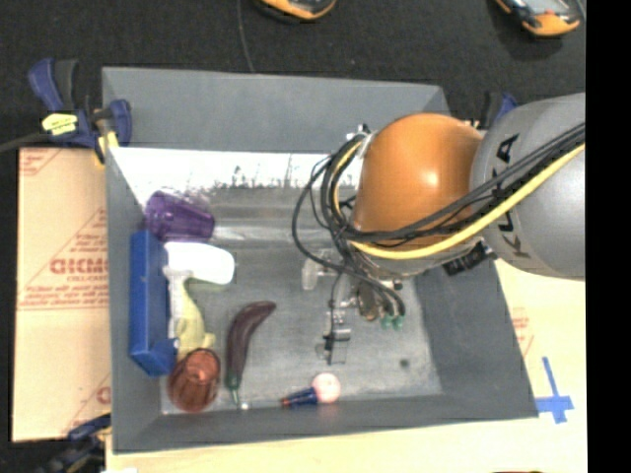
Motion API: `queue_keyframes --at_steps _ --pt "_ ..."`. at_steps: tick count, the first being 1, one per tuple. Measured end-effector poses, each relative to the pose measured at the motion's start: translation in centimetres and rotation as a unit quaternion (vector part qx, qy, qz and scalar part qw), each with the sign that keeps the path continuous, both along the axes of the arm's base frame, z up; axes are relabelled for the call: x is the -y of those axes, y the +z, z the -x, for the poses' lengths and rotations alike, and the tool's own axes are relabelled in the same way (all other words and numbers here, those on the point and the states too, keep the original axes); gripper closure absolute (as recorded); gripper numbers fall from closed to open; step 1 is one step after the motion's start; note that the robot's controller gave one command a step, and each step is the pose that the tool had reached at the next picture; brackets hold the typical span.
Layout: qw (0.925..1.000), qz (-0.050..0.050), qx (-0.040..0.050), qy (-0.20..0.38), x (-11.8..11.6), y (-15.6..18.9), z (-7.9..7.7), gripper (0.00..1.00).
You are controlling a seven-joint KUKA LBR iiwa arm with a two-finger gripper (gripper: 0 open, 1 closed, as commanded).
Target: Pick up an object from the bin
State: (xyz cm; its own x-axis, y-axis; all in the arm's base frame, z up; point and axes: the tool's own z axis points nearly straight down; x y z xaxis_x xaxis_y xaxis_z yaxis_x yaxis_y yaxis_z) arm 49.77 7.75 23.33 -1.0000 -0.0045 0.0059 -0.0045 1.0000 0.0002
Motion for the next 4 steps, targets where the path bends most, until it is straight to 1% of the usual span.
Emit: queue_keyframes --at_steps 1,2,3,4 --pt "1.0000 0.000 0.0037 -0.001 0.0 0.4 -0.1 0.00" --pt "0.9992 0.000 0.0067 0.041 -0.1 -1.3 -2.9 0.00" --pt "0.9984 0.000 0.0049 0.056 -6.0 -3.6 -2.1 0.00" --pt "0.9989 -0.001 0.0090 0.046 -7.2 -9.8 -2.2 0.00"
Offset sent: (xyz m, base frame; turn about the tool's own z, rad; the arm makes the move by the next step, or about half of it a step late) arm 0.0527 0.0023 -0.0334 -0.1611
